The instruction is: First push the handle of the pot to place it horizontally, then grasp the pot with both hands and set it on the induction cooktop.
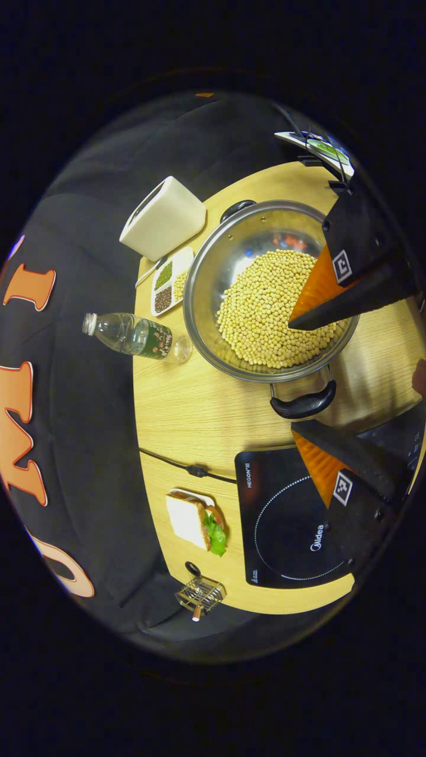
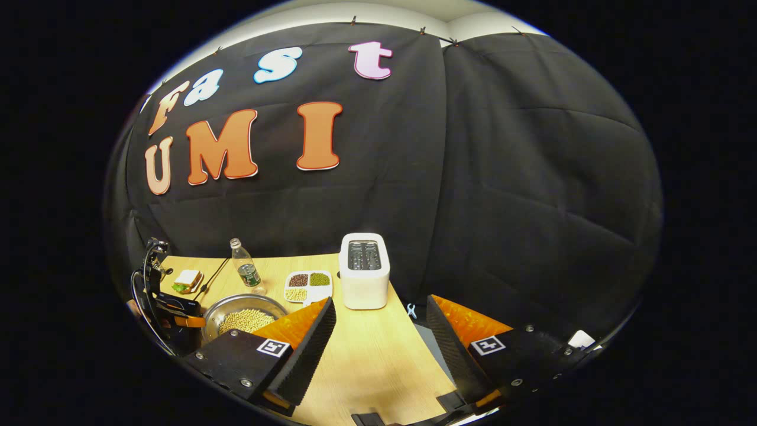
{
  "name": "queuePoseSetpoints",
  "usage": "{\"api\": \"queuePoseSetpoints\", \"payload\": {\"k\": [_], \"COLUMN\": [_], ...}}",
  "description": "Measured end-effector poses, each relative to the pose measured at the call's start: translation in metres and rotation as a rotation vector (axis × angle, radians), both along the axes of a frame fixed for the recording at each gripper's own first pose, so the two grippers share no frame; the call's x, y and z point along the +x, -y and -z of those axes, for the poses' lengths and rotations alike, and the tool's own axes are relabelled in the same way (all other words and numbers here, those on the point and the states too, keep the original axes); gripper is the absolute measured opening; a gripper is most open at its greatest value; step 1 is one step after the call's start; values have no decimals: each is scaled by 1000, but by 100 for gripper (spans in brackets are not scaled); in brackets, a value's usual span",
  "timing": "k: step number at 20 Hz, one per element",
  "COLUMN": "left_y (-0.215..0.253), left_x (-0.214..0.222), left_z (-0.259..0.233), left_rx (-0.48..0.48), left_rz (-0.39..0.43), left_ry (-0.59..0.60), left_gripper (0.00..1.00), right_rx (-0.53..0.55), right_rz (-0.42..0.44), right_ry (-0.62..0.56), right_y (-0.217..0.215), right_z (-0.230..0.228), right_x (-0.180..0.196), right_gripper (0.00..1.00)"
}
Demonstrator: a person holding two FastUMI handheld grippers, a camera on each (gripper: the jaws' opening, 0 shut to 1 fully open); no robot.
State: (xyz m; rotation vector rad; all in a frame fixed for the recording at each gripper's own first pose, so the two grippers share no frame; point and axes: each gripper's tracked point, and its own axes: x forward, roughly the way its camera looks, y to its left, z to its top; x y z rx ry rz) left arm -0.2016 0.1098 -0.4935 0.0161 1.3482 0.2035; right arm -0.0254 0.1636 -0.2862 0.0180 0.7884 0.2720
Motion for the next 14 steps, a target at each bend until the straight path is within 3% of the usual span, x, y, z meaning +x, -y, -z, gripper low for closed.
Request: {"api": "queuePoseSetpoints", "payload": {"k": [5, 14], "left_y": [-7, -20], "left_x": [-5, 3], "left_z": [14, 40], "left_rx": [-8, 26], "left_rz": [-26, -17], "left_ry": [-28, -27], "left_gripper": [99, 99], "right_rx": [20, 49], "right_rz": [-65, -274], "right_ry": [-66, -243], "right_y": [-42, -159], "right_z": [34, 125], "right_x": [-6, -30], "right_gripper": [96, 96]}}
